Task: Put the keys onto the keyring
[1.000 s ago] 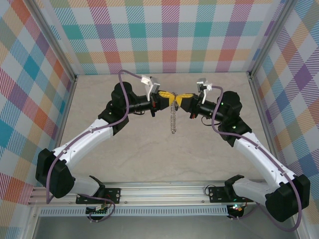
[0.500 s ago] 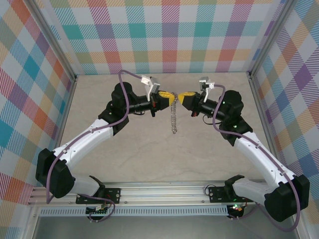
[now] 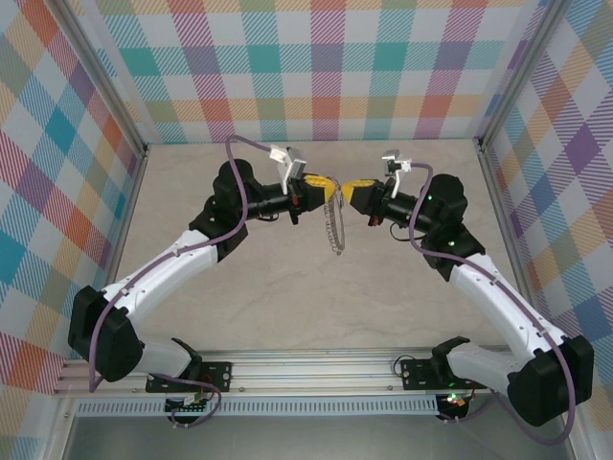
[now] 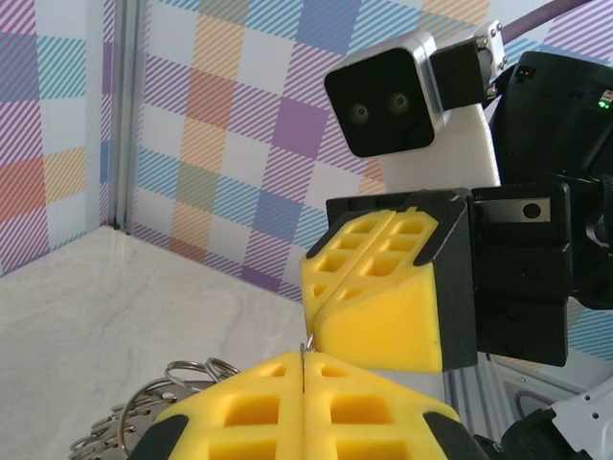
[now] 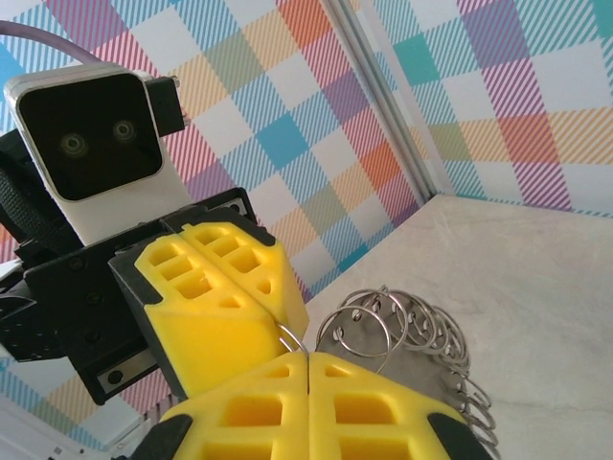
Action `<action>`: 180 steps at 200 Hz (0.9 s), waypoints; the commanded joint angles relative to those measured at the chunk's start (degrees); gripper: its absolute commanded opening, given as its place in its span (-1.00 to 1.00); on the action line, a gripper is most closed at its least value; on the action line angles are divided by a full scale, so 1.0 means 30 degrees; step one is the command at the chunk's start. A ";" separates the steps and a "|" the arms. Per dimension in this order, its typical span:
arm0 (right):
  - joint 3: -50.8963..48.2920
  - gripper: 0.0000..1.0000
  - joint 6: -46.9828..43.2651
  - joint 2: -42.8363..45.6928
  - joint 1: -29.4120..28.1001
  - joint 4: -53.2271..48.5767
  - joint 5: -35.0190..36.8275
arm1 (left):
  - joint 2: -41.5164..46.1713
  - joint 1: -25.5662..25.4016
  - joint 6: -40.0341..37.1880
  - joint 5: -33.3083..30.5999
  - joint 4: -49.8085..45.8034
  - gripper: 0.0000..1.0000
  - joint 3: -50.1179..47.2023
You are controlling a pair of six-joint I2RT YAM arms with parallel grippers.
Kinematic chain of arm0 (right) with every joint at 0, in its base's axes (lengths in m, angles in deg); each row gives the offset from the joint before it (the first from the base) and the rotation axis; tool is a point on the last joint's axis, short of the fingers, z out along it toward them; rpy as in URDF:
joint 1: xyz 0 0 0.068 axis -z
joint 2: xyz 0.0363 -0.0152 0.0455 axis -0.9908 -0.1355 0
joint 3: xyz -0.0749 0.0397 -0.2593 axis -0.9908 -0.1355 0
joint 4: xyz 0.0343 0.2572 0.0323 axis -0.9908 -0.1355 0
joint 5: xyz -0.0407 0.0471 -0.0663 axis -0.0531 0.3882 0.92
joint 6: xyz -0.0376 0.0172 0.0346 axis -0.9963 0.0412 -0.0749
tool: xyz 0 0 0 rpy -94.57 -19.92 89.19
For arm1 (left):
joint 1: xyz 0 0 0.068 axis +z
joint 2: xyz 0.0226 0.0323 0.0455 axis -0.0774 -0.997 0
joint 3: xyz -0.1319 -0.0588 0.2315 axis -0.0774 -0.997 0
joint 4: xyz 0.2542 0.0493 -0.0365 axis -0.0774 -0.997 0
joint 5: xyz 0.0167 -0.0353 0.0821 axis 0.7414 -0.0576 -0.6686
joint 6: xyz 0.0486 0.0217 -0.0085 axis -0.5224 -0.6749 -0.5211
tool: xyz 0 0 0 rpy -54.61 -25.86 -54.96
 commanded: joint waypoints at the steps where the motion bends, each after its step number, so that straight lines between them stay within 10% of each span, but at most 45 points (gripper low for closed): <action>1: -0.0325 -1.00 0.0406 -0.0259 0.0130 0.0644 -0.0758 | 0.0792 -0.0300 0.0548 -0.0027 0.1967 -1.00 -0.0151; 180: -0.1388 -1.00 0.2952 -0.0480 0.0423 0.2943 -0.2324 | 0.1466 -0.0297 0.1316 -0.2645 0.4001 -1.00 -0.1308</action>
